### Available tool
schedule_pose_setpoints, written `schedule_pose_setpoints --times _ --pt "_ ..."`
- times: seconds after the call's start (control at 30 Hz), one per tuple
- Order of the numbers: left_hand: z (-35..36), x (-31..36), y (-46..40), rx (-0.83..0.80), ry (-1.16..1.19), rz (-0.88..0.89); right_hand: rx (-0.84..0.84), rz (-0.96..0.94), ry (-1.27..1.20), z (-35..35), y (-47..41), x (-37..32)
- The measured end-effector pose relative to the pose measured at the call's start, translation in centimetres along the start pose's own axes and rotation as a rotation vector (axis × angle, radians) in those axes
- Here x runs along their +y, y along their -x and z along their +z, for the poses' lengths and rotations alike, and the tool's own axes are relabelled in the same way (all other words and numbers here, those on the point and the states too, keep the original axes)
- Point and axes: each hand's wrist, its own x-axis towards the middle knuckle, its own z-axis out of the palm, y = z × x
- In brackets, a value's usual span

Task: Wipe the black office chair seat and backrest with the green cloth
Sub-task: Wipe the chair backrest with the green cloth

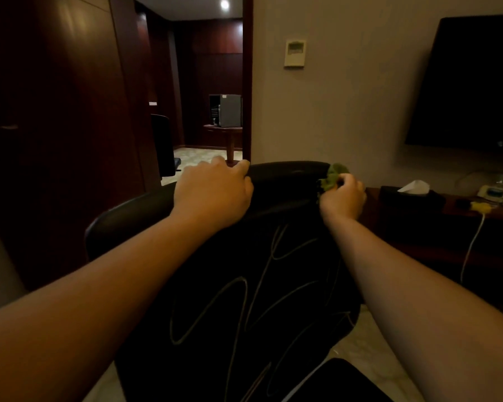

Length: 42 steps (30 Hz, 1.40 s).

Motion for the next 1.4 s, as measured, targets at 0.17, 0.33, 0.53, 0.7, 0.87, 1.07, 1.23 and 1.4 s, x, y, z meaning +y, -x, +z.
schedule_pose_setpoints --times 0.17,0.33,0.53,0.7,0.87,1.07,1.23,1.4 --pt "0.2 -0.1 0.2 -0.008 -0.021 -0.013 0.014 0.051 0.015 -0.1 0.8 -1.3" --pt "0.4 -0.1 0.1 0.019 -0.035 0.004 -0.152 -0.555 -0.110 0.8 9.1 -3.0" --pt "0.7 0.0 0.1 0.056 -0.031 0.019 -0.120 -0.633 -0.189 1.2 7.6 -5.2" --pt "0.9 -0.1 0.0 0.069 -0.019 0.007 0.012 -0.136 -0.020 0.1 0.8 -1.8" --pt "1.0 0.1 -0.1 0.073 -0.028 0.001 -0.021 0.265 -0.014 -1.4 -1.7 1.9" --pt "1.1 0.0 -0.1 0.060 -0.046 0.003 -0.016 0.036 -0.001 -0.5 2.5 0.8" --pt "0.7 0.2 -0.2 0.034 -0.047 0.010 -0.122 -0.498 -0.100 1.2 13.9 -3.3" --pt "0.5 -0.2 0.2 0.047 -0.003 0.021 -0.080 -0.544 -0.149 1.3 13.7 -2.4"
